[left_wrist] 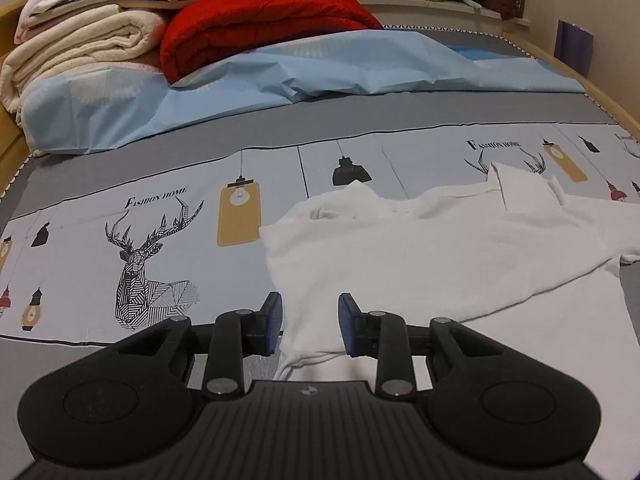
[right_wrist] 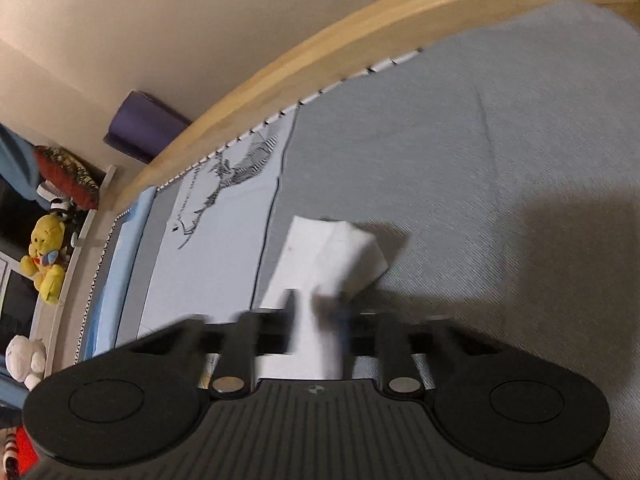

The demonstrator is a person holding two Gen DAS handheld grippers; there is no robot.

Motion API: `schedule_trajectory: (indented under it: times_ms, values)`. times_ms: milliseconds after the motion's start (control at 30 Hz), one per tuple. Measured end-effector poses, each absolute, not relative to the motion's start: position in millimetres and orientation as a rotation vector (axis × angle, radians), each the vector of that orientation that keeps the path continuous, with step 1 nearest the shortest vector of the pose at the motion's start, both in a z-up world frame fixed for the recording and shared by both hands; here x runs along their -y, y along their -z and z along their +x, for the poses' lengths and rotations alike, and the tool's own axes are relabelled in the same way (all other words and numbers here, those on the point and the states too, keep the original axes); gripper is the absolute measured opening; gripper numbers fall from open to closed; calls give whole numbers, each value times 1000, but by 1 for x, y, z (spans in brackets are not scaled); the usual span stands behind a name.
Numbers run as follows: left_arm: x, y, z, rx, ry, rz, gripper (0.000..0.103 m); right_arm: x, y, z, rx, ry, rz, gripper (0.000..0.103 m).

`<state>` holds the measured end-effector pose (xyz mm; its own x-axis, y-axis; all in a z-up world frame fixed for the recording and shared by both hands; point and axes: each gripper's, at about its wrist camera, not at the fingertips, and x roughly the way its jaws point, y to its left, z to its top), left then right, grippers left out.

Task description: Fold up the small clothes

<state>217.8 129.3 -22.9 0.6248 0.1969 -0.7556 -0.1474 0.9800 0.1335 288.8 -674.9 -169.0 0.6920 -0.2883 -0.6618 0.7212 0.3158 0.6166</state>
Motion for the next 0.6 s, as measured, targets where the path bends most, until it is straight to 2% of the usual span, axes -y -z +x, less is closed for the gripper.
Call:
schedule_trajectory:
  times_ms: [167, 300, 467, 600]
  values:
    - [-135, 24, 221, -895, -207, 57, 34, 661, 138, 300, -421, 745, 970, 5]
    - [-141, 24, 220, -915, -217, 27, 34, 612, 85, 319, -358, 649, 808, 5]
    - [-149, 20, 212, -913, -210, 2, 34, 497, 18, 351, -299, 359, 523, 5]
    - [-159, 18, 202, -921, -206, -26, 34, 364, -9, 362, -291, 64, 353, 5]
